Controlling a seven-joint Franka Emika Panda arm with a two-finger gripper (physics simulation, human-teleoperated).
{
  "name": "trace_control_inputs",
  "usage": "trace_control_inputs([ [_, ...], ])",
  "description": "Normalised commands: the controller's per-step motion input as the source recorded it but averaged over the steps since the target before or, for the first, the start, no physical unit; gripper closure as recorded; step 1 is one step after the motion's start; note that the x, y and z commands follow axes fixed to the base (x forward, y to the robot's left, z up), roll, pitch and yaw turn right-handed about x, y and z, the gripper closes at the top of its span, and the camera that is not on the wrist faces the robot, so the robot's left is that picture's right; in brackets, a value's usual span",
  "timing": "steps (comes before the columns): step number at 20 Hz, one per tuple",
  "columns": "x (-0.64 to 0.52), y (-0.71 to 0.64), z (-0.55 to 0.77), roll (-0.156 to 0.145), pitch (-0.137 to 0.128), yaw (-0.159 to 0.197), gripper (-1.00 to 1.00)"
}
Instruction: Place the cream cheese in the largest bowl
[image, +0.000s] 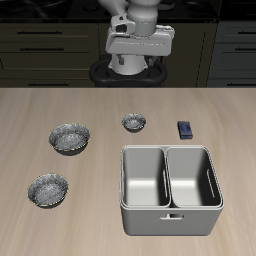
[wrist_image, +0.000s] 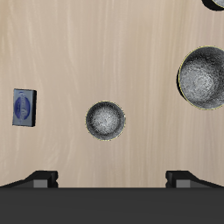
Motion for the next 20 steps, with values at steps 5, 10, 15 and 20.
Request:
trace_control_inputs([
  [5,0.11,0.35,-0.09,0.042,-0.004,-0.010,-1.00],
  [10,0.05,0.25,-0.06,0.023,-0.001,-0.010,-1.00],
  [15,0.05,0.64,-0.04,0.042,-0.025,-0.030,-1.00],
  [20,0.07,0.33,-0.01,-0.024,-0.053,0.014,-1.00],
])
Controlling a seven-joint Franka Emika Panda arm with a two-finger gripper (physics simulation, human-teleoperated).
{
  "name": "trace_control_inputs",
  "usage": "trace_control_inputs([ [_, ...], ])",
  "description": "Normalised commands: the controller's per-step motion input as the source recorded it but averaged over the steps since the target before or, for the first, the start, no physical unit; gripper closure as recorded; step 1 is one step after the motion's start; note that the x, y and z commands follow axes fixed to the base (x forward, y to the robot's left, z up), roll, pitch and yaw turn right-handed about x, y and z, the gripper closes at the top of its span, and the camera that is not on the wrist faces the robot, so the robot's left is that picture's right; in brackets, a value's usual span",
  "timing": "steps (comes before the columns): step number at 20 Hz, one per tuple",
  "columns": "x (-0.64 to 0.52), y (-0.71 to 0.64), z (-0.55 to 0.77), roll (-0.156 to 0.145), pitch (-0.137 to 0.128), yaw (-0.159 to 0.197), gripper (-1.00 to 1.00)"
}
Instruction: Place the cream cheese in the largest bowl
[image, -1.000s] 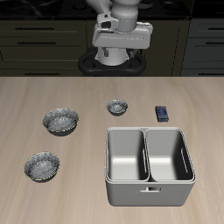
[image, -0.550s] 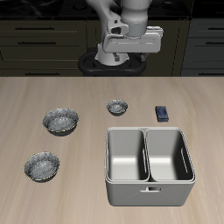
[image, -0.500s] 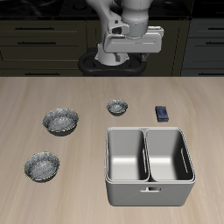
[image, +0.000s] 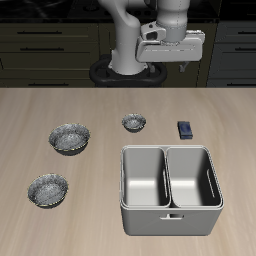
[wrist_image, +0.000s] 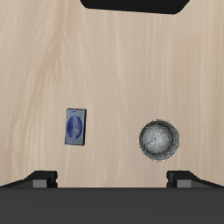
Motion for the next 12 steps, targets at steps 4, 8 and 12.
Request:
trace_control_inputs([
  [4,0.09,0.38,-0.02,0.009,-0.022,-0.014,-1.00],
  [8,0.07,0.26,-0.09,0.001,0.021,0.005,-1.00],
  [12,0.13,0.36,-0.11,0.010,0.010,0.023,-1.00],
])
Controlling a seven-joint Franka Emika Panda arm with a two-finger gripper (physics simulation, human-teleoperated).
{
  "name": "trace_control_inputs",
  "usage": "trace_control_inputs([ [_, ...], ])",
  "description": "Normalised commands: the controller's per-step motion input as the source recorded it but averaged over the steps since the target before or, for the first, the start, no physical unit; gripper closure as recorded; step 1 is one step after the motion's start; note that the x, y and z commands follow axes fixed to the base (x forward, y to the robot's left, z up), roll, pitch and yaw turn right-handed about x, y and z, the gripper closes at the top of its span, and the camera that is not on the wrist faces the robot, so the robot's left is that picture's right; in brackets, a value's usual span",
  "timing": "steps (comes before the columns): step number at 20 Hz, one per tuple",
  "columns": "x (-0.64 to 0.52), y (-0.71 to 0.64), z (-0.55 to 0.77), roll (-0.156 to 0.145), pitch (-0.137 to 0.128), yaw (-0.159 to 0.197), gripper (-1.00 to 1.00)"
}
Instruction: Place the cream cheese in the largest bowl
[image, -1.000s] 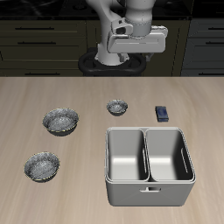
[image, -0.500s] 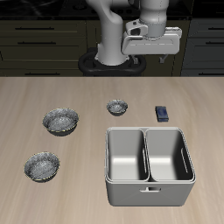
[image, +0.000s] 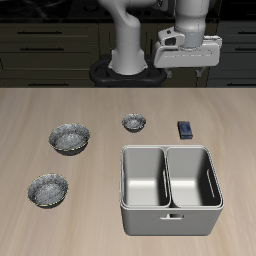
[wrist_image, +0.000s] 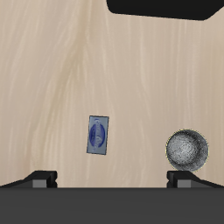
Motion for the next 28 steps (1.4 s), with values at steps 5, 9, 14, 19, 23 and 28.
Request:
trace_control_inputs([
  [5,0.08,0.02,-0.02,-0.005,0.019,-0.012,-1.00],
  [9,0.19,0.14,-0.16,-0.028,-0.037,-0.002,-1.00],
  [14,0.15,-0.06,-0.23,-0.052,-0.040,-0.006,-1.00],
  [19,0.03,0.04,-0.23,-0.054,-0.120,-0.023,-1.00],
  [23,-0.10,0.15,-0.26,0.017,-0.055,-0.005,-1.00],
  [28,-0.02,0.11,-0.29,0.009,0.004,0.008,-1.00],
])
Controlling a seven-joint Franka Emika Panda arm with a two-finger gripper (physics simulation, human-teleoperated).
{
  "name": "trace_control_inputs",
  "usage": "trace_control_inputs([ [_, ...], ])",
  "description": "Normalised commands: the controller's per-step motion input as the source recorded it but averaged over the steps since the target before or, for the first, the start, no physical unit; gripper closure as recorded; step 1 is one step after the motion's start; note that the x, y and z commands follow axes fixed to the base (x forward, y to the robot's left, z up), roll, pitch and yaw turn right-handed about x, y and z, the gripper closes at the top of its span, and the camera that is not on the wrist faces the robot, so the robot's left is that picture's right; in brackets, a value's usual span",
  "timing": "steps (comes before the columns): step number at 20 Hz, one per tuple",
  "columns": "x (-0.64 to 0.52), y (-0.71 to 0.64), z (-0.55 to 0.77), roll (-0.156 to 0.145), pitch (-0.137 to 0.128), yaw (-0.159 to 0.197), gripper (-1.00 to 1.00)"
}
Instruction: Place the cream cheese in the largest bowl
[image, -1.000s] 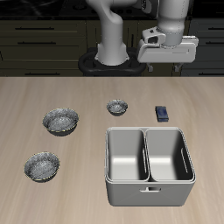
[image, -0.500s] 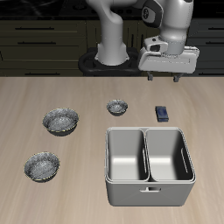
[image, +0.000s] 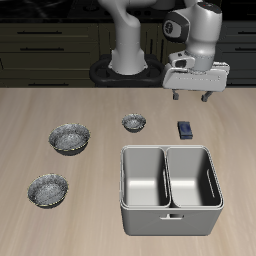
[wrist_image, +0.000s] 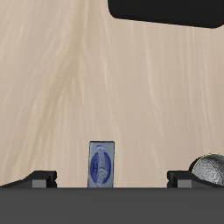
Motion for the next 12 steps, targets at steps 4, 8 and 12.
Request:
trace_control_inputs([
  [4,-0.07,0.04,-0.36,-0.014,-0.015,-0.004,-1.00],
  [8,-0.03,0.03,-0.31,-0.006,0.026,0.012,-1.00],
  [12,0.06,-0.10,-0.22,-0.017,0.022,0.007,-1.00],
])
